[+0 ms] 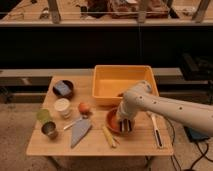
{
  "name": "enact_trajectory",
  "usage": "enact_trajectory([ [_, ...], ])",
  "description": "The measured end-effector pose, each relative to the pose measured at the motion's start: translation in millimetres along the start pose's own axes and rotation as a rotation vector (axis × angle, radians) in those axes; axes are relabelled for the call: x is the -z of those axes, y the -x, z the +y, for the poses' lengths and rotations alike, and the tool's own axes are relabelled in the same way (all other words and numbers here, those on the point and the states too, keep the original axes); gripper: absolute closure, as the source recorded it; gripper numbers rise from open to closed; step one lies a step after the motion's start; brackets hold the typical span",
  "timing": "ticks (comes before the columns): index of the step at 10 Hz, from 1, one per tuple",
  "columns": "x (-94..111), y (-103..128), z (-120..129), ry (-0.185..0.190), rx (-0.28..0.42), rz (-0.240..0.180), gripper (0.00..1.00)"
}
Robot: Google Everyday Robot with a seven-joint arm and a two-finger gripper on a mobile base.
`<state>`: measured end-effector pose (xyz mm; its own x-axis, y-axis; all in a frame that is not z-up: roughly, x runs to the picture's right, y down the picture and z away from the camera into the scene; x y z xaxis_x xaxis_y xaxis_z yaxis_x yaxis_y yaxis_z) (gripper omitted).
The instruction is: Wipe red bowl with eraser
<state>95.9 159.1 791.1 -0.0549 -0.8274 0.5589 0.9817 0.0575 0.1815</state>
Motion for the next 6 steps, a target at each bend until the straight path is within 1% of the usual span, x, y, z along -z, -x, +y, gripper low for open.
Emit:
enact_trajectory([
  [2, 0, -11, -1, -0.003, 0.004, 0.004, 1.0],
  [4, -3, -22, -12, -0.008, 0.022, 0.006, 1.0],
  [6, -4, -25, -24, -0.024, 0.04, 0.008, 1.0],
])
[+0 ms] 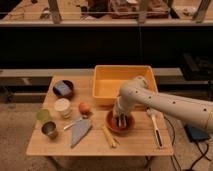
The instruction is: Wipe red bowl with eraser
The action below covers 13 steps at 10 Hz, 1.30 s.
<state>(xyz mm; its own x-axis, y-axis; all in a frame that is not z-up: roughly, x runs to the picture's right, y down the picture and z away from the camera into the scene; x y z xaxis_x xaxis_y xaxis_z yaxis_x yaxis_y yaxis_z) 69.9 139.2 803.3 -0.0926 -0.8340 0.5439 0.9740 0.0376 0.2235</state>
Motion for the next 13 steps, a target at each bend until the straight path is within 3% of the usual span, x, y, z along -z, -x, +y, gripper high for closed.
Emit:
enact_trajectory([
  [6, -5, 7, -41, -0.033, 0.09, -0.016, 1.0],
  [10, -8, 43, -53, -0.039, 0.14, -0.048, 1.0],
  [13, -13, 65, -44, -0.025, 0.136, -0.081, 1.0],
])
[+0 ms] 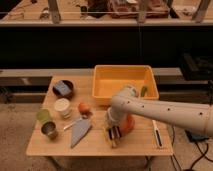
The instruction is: Wipe red bowl with eraser
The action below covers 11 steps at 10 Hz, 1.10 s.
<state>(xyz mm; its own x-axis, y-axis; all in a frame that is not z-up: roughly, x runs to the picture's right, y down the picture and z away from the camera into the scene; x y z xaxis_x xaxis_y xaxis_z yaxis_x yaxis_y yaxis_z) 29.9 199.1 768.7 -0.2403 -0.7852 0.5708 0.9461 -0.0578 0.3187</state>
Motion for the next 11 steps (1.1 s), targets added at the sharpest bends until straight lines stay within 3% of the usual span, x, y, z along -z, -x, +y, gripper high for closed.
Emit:
enact_trajectory([
  [6, -3, 18, 52, 0.034, -0.115, -0.002, 1.0],
  [8, -3, 18, 75, 0.041, -0.161, 0.018, 1.0],
  [11, -3, 6, 88, 0.033, -0.194, 0.051, 1.0],
])
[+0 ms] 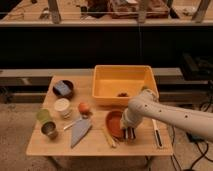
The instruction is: Wipe red bowl with eraser
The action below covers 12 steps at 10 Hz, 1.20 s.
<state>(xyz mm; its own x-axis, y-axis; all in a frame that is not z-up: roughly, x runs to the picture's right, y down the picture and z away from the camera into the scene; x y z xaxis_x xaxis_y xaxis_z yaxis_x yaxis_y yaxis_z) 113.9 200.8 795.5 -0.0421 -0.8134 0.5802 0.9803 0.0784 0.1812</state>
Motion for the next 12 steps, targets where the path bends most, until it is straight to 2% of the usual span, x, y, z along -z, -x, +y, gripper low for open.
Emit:
enact_trajectory([
  [3, -2, -22, 8, -0.011, -0.026, 0.031, 1.0],
  [5, 1, -30, 4, -0.017, -0.019, 0.043, 1.0],
  [12, 12, -51, -49, -0.002, 0.085, 0.07, 1.0],
])
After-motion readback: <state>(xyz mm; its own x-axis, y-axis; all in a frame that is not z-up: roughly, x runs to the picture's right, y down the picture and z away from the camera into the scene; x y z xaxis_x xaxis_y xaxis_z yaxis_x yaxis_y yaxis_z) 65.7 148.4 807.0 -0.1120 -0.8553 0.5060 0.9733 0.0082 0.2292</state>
